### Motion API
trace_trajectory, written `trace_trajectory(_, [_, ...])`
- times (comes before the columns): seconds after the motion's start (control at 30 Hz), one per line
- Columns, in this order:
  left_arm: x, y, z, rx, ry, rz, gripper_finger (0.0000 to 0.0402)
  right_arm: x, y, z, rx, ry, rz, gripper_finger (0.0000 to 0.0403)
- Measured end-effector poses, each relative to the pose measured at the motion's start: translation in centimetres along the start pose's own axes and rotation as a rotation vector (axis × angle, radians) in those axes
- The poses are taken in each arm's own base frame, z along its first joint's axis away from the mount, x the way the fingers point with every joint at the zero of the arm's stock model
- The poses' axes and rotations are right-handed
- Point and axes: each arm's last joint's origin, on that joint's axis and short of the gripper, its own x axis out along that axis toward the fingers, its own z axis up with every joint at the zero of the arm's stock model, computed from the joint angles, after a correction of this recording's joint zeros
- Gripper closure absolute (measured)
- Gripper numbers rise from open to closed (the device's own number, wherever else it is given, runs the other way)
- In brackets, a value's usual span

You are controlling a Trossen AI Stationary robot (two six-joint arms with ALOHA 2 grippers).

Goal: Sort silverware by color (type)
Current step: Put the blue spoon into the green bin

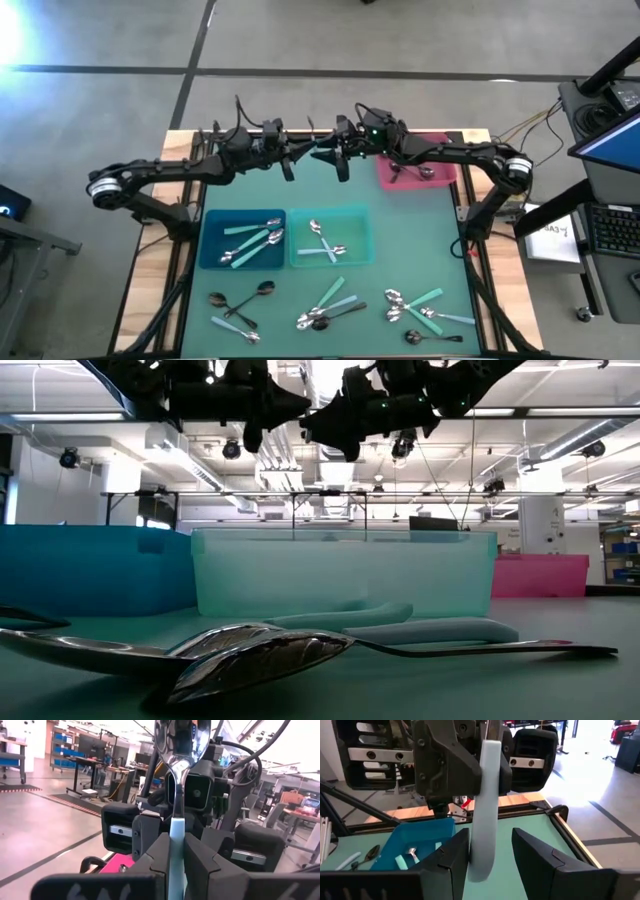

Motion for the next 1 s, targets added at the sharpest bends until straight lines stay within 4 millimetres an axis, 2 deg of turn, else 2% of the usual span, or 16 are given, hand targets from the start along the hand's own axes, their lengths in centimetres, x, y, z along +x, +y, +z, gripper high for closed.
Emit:
trace_trajectory(0.13, [0.2,0.1,-0.3,-0.002,0.01,0.002,0.0385,0.4,-0.2,-0.1,-0.002,0.005,0.0,0.028])
trace_trajectory(0.3, [0.2,0.1,-0.2,0.019,0.002,0.004,0.0385,0.5,-0.2,0.1,-0.015,0.0,0.002,0.0358])
trace_trajectory(0.4, [0.2,0.0,-0.2,0.035,0.0,0.003,0.0377,0.5,-0.2,0.2,-0.039,0.003,0.0,0.0359])
trace_trajectory(0.67, [0.1,0.0,-0.2,-0.008,0.009,0.003,0.0318,0.4,-0.5,1.5,-0.064,0.068,-0.018,0.0359])
trace_trajectory(0.83, [0.0,0.1,-0.5,-0.015,0.051,0.016,0.0288,0.1,-0.7,2.2,-0.076,0.196,-0.078,0.0359])
trace_trajectory(1.0, [-0.4,-0.2,-0.6,-0.021,0.12,-0.008,0.0276,-0.5,-0.3,1.7,0.004,0.365,-0.094,0.0359])
